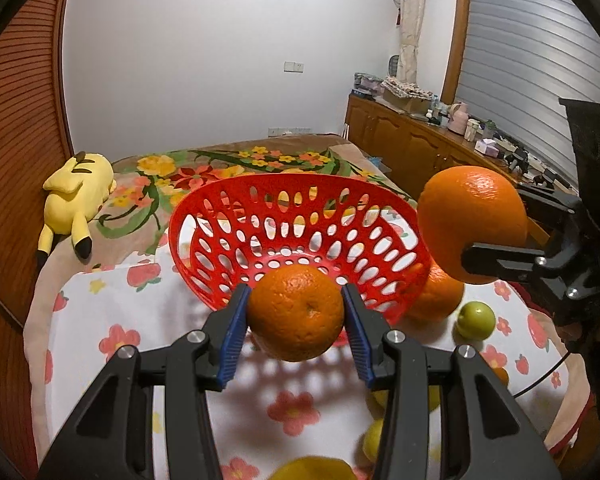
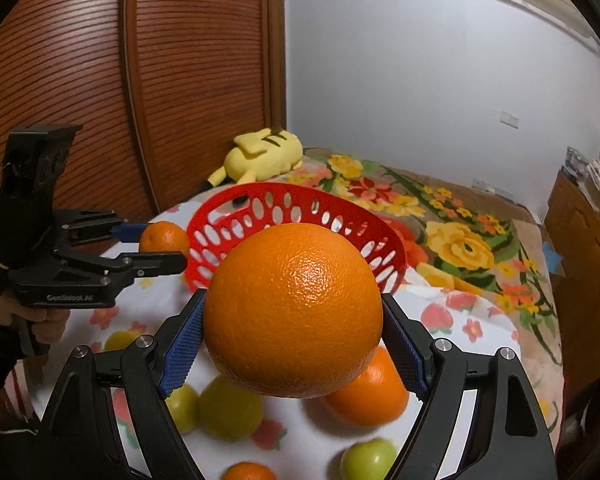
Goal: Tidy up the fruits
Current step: 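Carry the tangerine and large orange toward the red basket with both tools, then release the tangerine and large orange into the red basket with both tools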
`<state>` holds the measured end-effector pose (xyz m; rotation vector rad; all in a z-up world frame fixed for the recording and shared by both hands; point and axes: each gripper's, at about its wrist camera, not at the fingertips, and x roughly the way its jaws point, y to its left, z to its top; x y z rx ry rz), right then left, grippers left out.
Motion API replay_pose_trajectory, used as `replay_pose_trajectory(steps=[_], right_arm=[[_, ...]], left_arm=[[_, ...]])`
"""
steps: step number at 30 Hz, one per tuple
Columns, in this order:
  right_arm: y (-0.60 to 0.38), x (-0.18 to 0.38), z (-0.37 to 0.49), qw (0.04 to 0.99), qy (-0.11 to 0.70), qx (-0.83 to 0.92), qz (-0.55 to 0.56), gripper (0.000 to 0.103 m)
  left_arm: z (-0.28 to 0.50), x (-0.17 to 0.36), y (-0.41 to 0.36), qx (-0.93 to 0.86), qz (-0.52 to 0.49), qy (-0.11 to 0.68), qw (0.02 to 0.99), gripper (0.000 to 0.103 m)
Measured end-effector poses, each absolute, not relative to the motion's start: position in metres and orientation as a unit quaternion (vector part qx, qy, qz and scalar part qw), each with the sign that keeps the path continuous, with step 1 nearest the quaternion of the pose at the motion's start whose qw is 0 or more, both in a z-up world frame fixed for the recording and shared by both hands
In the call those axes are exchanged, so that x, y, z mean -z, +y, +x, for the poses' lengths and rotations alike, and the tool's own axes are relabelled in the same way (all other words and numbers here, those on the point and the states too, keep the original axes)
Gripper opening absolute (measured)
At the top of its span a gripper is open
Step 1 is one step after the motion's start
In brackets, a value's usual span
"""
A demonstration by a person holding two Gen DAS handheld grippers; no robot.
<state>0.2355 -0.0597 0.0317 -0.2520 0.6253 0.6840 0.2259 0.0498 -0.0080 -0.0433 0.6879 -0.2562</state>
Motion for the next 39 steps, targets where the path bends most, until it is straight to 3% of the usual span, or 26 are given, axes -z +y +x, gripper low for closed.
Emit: replay_pose_trajectory(steps=[16, 39], right_arm=[[-0.019, 0.010, 0.308, 0.839, 0.379, -0.340, -0.193, 0.084], [0.016, 0.047, 0.327, 0.787, 0.444, -0.335, -0.266, 0.085]], left_arm=[[0.270, 0.027, 0.060, 0.128, -0.025, 0.359, 0.924, 0.044], [0.277, 0.033, 0.059, 0.126, -0.017, 0.369, 0.921, 0.045]])
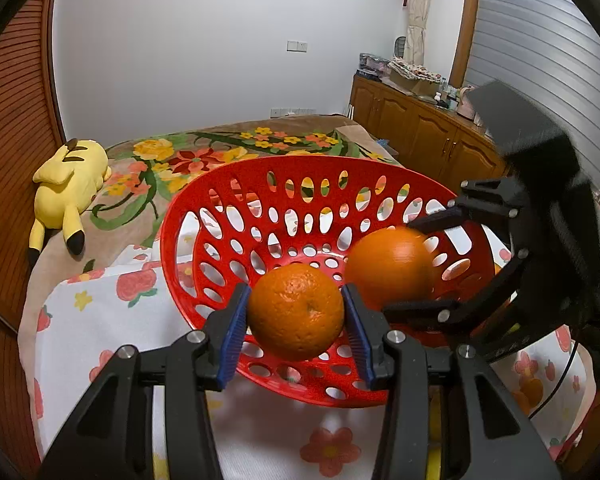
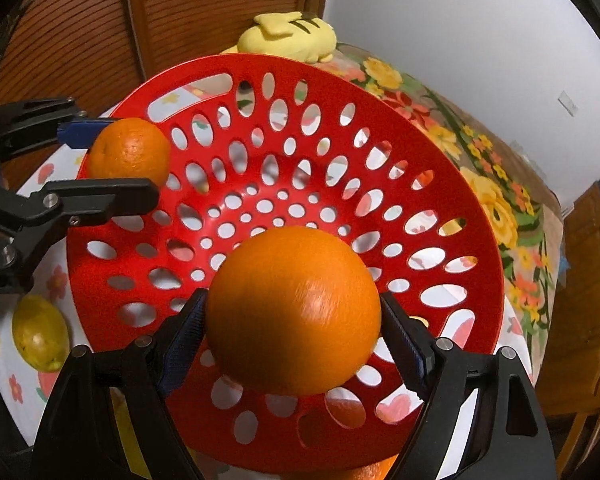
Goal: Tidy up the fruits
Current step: 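Release the tangerine and large orange into the red basket with both tools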
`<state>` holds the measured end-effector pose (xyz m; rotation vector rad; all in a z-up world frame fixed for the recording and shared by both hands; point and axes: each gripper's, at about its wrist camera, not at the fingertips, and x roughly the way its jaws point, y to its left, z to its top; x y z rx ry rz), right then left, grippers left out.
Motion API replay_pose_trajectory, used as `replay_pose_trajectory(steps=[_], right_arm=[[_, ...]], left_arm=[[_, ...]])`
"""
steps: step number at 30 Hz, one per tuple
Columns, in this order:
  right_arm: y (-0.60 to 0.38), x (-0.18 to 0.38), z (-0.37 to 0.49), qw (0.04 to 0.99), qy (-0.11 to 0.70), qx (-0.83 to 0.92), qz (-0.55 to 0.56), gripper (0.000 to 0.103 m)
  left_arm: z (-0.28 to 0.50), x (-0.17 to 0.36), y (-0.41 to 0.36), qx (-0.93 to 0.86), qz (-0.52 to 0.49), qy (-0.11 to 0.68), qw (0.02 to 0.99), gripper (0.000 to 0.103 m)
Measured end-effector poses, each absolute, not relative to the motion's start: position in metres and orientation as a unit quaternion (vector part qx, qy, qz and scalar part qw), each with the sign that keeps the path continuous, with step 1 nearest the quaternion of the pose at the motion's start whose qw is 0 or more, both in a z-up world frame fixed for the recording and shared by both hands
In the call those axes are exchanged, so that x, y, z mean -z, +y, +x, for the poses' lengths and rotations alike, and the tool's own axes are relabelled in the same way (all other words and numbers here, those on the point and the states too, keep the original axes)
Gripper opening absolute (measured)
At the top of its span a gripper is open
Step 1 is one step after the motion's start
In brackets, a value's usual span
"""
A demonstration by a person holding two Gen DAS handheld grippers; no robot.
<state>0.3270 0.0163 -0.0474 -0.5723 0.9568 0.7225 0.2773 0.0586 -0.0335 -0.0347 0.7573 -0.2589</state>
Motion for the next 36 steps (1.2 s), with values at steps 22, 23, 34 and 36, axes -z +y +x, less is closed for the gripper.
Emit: replay_pose_trajectory(steps=[22, 23, 34, 36], right_arm=[[-0.043, -0.006, 0.293, 0.849, 0.389, -0.315, -0.172, 0.087], [-0.046, -0.008, 0.290, 0.851, 0.386, -0.313, -0.169, 0.087], [-0.090, -0.015, 0.243, 0.879, 0.367, -0.281, -0.121, 0.089], [-0.096, -0.015, 0.235, 0.882, 0.365, -0.275, -0.118, 0.089]], left_arm=[[0.244, 0.022, 0.046, 0.125, -0.021, 0.356, 0.926, 0.064], [0.239, 0.021, 0.046, 0.125, -0.021, 0.354, 0.927, 0.064], [0.185, 0.021, 0.042, 0.124, -0.020, 0.340, 0.932, 0.071], [0.177, 0.020, 0.040, 0.124, -0.019, 0.338, 0.933, 0.071]])
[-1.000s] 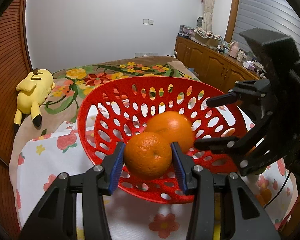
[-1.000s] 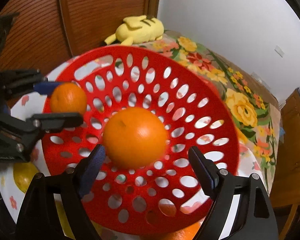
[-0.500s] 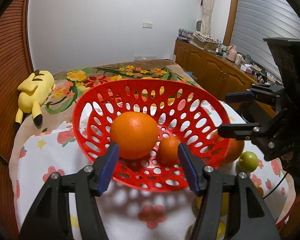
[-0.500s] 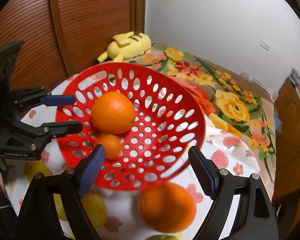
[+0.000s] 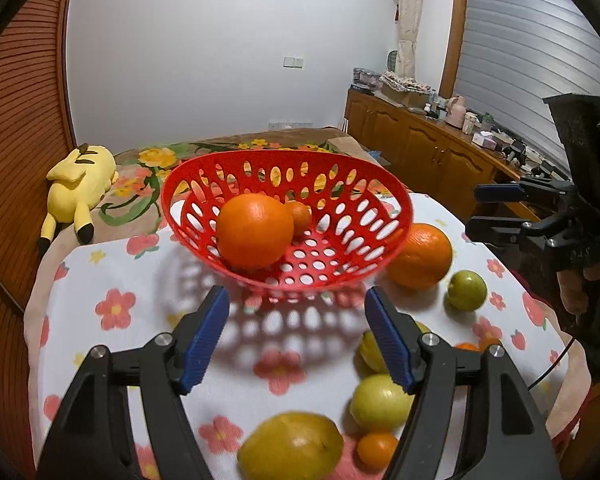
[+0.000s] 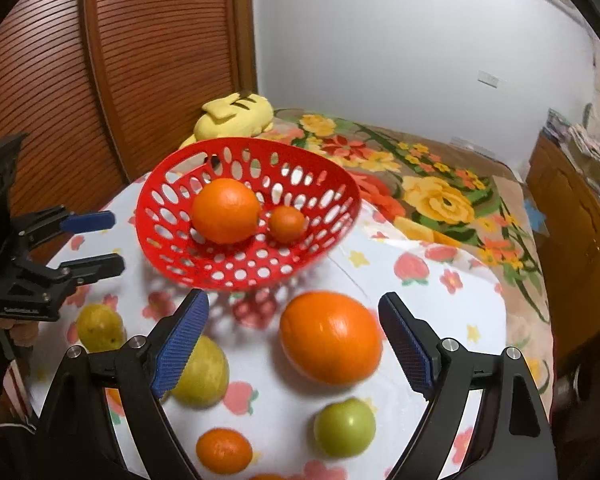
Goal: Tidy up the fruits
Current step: 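Release the tangerine and large orange into the red basket with both tools, then grasp the green apple with the right tool while the left tool grasps the pomelo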
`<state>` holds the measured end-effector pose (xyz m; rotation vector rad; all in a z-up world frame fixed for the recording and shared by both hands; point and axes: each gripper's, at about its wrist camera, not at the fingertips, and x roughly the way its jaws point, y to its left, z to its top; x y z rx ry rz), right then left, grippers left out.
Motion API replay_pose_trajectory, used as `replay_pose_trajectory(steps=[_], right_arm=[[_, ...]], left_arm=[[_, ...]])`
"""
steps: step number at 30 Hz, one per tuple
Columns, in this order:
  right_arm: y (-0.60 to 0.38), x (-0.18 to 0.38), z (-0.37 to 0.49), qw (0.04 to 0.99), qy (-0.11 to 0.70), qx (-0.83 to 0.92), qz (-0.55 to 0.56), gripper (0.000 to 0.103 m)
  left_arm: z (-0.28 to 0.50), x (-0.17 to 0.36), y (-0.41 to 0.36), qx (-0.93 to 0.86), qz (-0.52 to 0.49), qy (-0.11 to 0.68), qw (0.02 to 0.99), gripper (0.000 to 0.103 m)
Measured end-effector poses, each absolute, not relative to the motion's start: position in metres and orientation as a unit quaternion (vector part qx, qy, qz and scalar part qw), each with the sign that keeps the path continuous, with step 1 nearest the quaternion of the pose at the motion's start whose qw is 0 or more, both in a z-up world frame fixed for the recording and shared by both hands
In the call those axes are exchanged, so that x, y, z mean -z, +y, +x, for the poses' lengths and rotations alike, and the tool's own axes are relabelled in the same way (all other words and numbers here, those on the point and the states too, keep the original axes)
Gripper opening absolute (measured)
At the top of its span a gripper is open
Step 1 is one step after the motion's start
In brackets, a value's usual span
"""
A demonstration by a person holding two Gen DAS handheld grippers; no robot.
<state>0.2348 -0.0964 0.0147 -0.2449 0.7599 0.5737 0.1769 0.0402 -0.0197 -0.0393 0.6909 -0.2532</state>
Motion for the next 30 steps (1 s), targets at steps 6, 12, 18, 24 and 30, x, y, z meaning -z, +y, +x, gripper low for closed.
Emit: replay_pose_trajectory(steps=[6, 12, 18, 24, 30], right_arm=[[-0.116, -0.016, 0.211, 0.892, 0.356, -0.259, -0.100, 0.089], [-0.132, -0.008, 0.190, 0.895, 0.359, -0.252, -0.084, 0.089], [-0.143, 0.014, 0.182, 0.890, 0.375, -0.248, -0.073, 0.089], [-0.153, 0.040, 0.187, 0.884, 0.395, -0.241, -0.065, 0.089], [-0.163, 0.059, 0.198, 0.882, 0.409, -0.228, -0.052, 0.088]], left_arm=[[0.152, 0.018, 0.034, 0.123, -0.014, 0.333, 0.935, 0.072], [0.134, 0.025, 0.034, 0.121, -0.020, 0.339, 0.933, 0.072], [0.128, 0.041, 0.036, 0.116, -0.027, 0.354, 0.927, 0.072], [0.122, 0.059, 0.041, 0.111, -0.035, 0.372, 0.921, 0.072], [0.120, 0.067, 0.044, 0.107, -0.039, 0.381, 0.917, 0.072]])
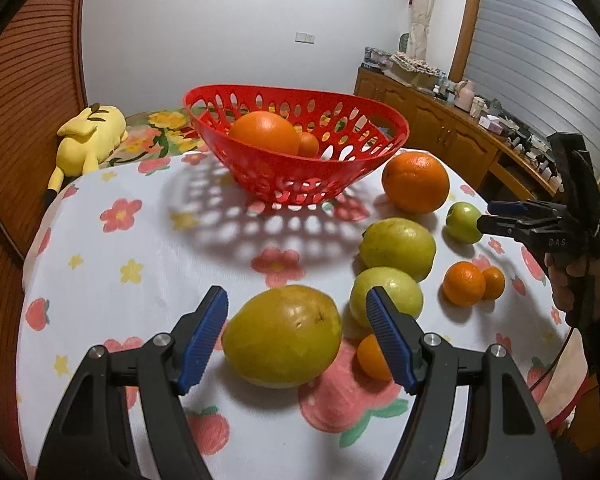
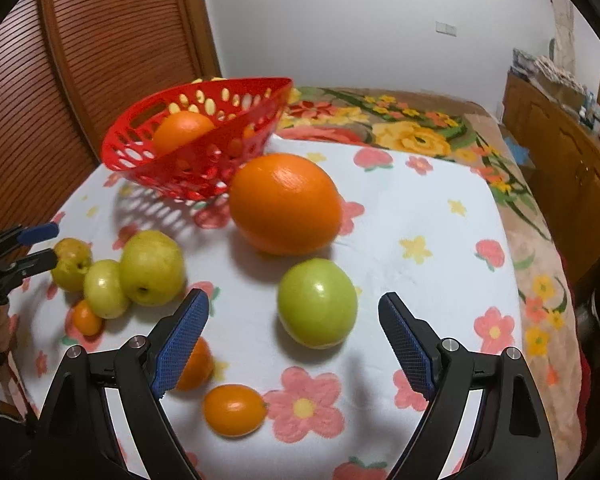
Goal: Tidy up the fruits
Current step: 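Grasp the green apple with the right tool while the left tool grasps the pomelo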
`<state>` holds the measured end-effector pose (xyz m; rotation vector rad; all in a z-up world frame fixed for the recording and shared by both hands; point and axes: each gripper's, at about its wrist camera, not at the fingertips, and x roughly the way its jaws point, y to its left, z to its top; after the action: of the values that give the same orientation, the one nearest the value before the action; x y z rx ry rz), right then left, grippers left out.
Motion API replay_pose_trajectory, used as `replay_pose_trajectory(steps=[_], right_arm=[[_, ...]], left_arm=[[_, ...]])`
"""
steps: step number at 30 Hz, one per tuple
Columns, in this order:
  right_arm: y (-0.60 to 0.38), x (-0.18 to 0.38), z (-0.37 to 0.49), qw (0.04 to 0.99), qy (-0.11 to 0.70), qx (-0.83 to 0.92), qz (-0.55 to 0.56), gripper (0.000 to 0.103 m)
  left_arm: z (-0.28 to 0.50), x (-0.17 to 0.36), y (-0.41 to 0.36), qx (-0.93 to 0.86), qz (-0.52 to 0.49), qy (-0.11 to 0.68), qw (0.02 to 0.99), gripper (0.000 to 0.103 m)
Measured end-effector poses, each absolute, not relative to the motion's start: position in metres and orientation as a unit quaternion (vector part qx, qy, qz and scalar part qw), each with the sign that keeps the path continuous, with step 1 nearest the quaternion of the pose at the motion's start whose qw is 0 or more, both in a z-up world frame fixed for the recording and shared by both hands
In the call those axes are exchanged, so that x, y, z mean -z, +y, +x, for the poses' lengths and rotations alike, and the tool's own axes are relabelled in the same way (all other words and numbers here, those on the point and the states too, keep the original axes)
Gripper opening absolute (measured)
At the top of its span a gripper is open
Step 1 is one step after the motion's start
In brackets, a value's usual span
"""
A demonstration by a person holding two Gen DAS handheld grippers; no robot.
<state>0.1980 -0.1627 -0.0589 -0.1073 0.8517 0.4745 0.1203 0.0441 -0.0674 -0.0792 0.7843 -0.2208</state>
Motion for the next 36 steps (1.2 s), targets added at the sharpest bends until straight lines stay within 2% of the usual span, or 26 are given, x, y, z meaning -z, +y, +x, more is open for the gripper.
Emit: replay_pose_trajectory(steps=[9, 17, 19, 28, 36], right_arm=[[-0.167, 0.072, 0.213, 0.878, 0.421, -0.223, -0.043, 0.081], [-0.166, 0.084, 0.219, 0.874, 0.431, -0.220, -0.044, 0.064], [-0.165, 0.086, 0.219, 0.873, 0.432, -0.220, -0.046, 0.054], [-0.163, 0.084, 0.212, 0.879, 0.421, -0.217, -0.052, 0.053], [-0.149, 0.055, 0.187, 0.891, 0.382, -0.236, -0.063, 0.053]], left_arm=[[0.119, 0.077, 0.044, 0.105, -0.040, 0.390, 0.914, 0.072], [0.122, 0.082, 0.048, 0.094, -0.040, 0.393, 0.914, 0.072], [0.123, 0.085, 0.050, 0.091, -0.041, 0.395, 0.913, 0.072], [0.126, 0.093, 0.054, 0.078, -0.043, 0.406, 0.910, 0.073], [0.134, 0.102, 0.057, 0.077, -0.048, 0.419, 0.903, 0.073]])
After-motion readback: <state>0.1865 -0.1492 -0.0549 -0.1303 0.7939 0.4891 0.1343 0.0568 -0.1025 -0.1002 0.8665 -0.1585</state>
